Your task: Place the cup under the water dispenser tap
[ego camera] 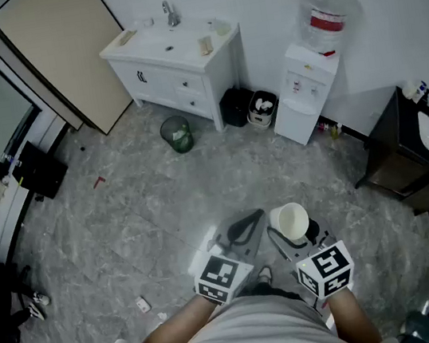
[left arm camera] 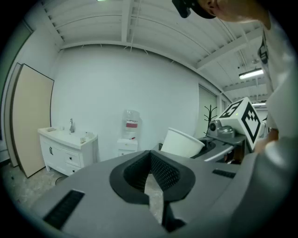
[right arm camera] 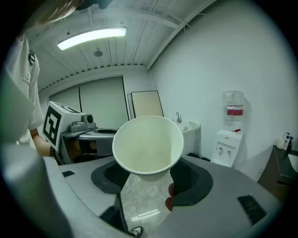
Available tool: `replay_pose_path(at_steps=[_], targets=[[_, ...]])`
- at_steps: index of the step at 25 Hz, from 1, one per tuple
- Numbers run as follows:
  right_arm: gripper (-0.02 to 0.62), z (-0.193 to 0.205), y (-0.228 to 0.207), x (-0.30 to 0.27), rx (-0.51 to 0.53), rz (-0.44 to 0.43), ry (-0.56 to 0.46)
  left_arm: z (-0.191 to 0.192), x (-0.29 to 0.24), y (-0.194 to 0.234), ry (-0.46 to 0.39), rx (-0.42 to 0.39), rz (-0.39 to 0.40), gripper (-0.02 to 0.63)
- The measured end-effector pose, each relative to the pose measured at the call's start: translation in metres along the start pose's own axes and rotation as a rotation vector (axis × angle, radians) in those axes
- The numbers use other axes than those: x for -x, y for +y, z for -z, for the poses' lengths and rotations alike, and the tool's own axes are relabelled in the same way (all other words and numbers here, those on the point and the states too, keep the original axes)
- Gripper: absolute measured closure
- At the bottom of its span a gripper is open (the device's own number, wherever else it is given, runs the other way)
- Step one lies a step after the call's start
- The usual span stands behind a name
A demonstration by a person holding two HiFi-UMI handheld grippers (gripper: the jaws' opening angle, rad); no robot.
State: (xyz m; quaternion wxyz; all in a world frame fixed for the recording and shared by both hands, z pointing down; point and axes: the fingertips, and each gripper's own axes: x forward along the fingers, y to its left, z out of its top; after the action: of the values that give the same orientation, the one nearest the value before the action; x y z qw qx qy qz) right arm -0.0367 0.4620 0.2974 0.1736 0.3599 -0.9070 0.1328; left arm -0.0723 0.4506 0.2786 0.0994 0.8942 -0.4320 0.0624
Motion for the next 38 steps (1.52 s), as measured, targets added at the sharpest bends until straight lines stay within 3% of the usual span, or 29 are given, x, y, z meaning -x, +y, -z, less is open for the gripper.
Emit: replay_pose_path(at_steps=[8,15,29,38], targets=[[0.319,0.004,-0.003,0.004,-0.002,0.003,0.008,0.001,-0.003,-0.005,0.002,0.004,0.005,0.601],[0.318,0.004,-0.016,0.012,-0.069,0.005,-0.025,0.005,-0.009,-0.007,0.013,0.011,0.005,0.601],[0.318,0.019,-0.104,0.043,-0.061,0.102,-0.005,0.004,-0.079,-0.030,0.034,-0.022,0.032,0.601],[0.318,0.013,-0.164,0.000,-0.095,0.134,0.011,-0.001,-0.148,0.010,0.036,-0.031,0.066,0.601]])
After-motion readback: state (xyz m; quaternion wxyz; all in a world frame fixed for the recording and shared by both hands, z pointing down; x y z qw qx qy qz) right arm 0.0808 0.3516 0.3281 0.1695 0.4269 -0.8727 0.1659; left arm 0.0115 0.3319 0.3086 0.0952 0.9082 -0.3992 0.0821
